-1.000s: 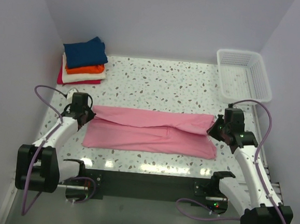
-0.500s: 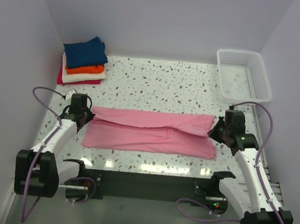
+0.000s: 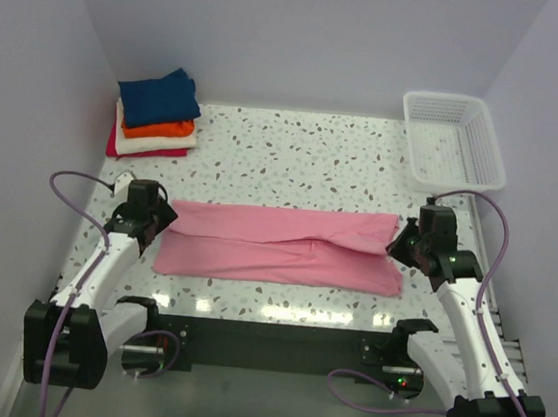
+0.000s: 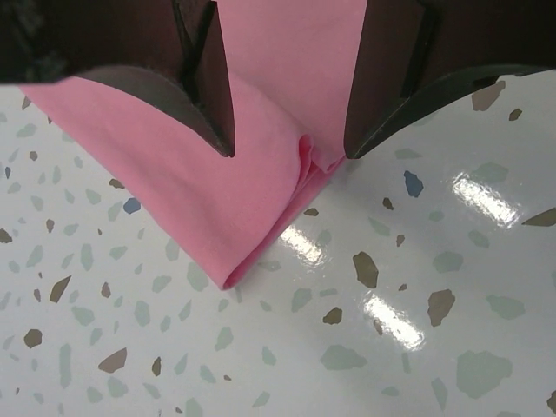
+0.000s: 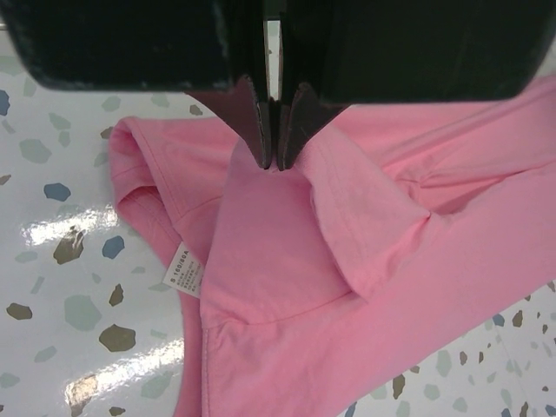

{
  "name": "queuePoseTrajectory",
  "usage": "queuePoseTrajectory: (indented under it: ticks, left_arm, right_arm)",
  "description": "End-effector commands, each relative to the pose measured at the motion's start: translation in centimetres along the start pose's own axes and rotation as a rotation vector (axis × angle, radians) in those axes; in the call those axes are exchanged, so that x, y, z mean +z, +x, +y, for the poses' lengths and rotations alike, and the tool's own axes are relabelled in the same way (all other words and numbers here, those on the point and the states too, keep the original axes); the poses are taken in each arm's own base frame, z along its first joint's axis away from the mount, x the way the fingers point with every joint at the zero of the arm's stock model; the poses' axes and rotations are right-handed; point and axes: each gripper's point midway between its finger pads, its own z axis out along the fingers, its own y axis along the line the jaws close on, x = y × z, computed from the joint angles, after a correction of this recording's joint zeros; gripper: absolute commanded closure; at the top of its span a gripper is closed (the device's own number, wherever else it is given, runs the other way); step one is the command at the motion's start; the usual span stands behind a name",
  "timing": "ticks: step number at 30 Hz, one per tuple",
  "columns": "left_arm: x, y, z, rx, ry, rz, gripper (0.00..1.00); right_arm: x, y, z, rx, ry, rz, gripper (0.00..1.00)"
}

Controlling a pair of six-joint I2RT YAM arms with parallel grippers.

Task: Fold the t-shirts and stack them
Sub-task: Fold the tshirt

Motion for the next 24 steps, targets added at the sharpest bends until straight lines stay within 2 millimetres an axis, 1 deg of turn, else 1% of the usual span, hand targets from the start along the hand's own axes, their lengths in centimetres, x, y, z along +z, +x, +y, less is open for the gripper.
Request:
queuePoseTrajectory:
  ticks: [1, 2, 3, 5, 7, 8, 10, 11, 12, 14, 15, 17, 18, 20, 22, 24]
  left_arm:
    - [-0.5, -2.4, -1.8, -0.008, 0.045, -0.048, 0.42]
    - [-0.4, -2.4, -2.1, -0.002, 0.056, -0.04, 0.42]
    - [-0.4, -2.0, -3.0, 0.005, 0.098, -0.013, 0.43]
    - [0.0, -1.3, -3.5, 0.02, 0.115, 0.015, 0.46]
    - [0.3, -0.1, -4.2, 0.042, 0.157, 0.056, 0.51]
    - [0.4, 0.0, -4.7, 0.044, 0.176, 0.056, 0.51]
    - [0.5, 0.9, -5.6, 0.07, 0.197, 0.078, 0.53]
    - [0.4, 1.4, -6.4, 0.09, 0.222, 0.083, 0.53]
    - [0.4, 1.3, -6.9, 0.099, 0.225, 0.08, 0.53]
    - [0.7, 1.9, -7.3, 0.123, 0.22, 0.094, 0.54]
    - [0.7, 2.1, -7.7, 0.132, 0.227, 0.098, 0.54]
    - [0.8, 2.6, -8.1, 0.14, 0.239, 0.11, 0.54]
    - [0.7, 3.0, -8.4, 0.145, 0.256, 0.122, 0.54]
    - [0.6, 3.4, -9.2, 0.155, 0.288, 0.133, 0.54]
    - [0.2, 3.8, -10.3, 0.171, 0.334, 0.152, 0.54]
    - [-0.5, 4.7, -11.7, 0.203, 0.4, 0.183, 0.54]
  right_arm:
    - [-0.1, 0.2, 0.3, 0.008, -0.019, 0.003, 1.0]
    - [-0.1, 0.2, 0.7, 0.005, -0.038, 0.01, 1.0]
    - [-0.1, 0.2, 0.6, 0.005, -0.039, 0.01, 1.0]
    - [0.1, 0.1, 0.8, 0.003, -0.044, 0.004, 1.0]
    - [0.4, 0.0, 0.8, 0.002, -0.044, 0.004, 1.0]
    - [0.5, 0.0, 0.9, 0.0, -0.047, 0.002, 1.0]
    - [1.1, 0.1, 0.9, -0.001, -0.043, 0.018, 1.0]
    - [1.4, 0.5, 0.7, -0.004, -0.039, 0.03, 1.0]
    - [1.7, 0.6, 0.7, -0.003, -0.041, 0.035, 1.0]
    - [2.3, 1.3, 0.5, -0.003, -0.035, 0.06, 1.0]
    - [2.5, 1.4, 0.5, -0.003, -0.038, 0.065, 0.98]
    - [2.7, 1.9, 0.3, 0.002, -0.033, 0.072, 0.88]
    - [2.7, 2.0, 0.2, 0.001, -0.033, 0.072, 0.67]
    - [2.7, 2.2, 0.1, 0.002, -0.037, 0.072, 0.51]
    - [2.5, 1.9, 0.3, 0.007, -0.044, 0.063, 0.44]
    - [2.3, 1.4, 0.7, 0.006, -0.053, 0.05, 0.44]
